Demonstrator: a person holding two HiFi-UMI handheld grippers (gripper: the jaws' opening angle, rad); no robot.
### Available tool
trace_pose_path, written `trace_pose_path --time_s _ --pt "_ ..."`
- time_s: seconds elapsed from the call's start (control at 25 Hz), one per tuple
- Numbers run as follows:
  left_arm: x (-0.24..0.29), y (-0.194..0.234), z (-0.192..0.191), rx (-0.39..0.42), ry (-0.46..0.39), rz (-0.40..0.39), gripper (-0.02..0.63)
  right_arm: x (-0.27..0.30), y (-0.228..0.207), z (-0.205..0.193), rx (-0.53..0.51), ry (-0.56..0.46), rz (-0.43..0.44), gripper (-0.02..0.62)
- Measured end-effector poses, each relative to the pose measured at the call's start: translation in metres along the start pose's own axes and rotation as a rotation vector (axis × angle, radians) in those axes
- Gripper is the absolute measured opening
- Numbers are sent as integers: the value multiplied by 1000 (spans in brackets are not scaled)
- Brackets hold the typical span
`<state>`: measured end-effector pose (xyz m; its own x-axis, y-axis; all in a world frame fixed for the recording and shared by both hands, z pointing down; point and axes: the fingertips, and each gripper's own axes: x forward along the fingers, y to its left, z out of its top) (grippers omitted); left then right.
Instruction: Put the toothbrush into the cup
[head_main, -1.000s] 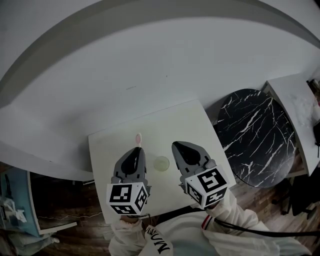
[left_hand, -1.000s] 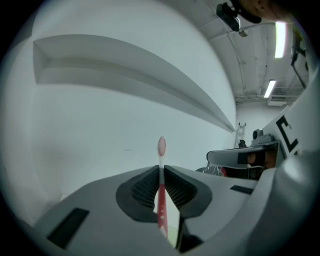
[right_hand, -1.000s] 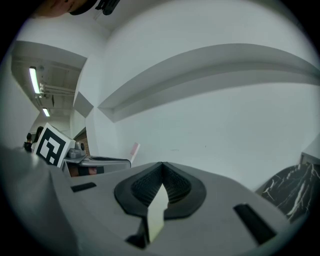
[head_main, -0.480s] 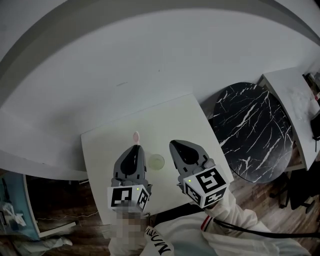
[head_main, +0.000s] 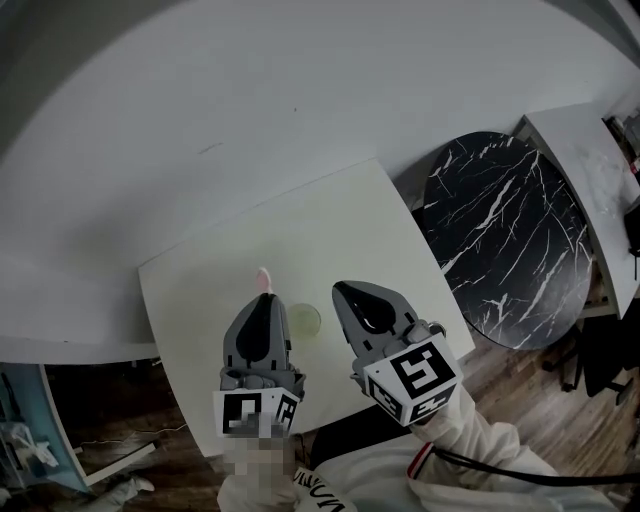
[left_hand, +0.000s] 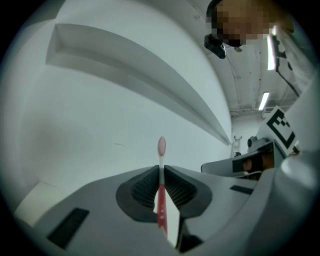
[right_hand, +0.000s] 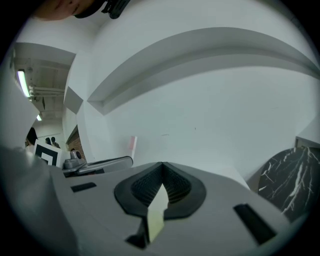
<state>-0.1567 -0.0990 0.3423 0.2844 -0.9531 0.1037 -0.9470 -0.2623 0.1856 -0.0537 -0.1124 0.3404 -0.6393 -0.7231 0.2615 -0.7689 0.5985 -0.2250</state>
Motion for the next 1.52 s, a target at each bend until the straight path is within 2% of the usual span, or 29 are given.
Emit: trace_pose_path --time_s 0.24,0.76,0.92,1.12,1.52 --pt "9 -4 -20 -4 -23 -25 41 7 -14 -24 12 15 -12 5" --pt "22 12 -75 -21 -61 7 41 25 -34 -79 41 73 -40 5" --pt "25 8 -87 11 -49 1 41 25 -35 -90 44 92 -43 4" --pt "24 8 -98 74 -29 41 41 27 -37 -101 17 110 -56 5" --pt "21 10 -113 79 -10 47 41 31 -36 -112 36 119 -55 5"
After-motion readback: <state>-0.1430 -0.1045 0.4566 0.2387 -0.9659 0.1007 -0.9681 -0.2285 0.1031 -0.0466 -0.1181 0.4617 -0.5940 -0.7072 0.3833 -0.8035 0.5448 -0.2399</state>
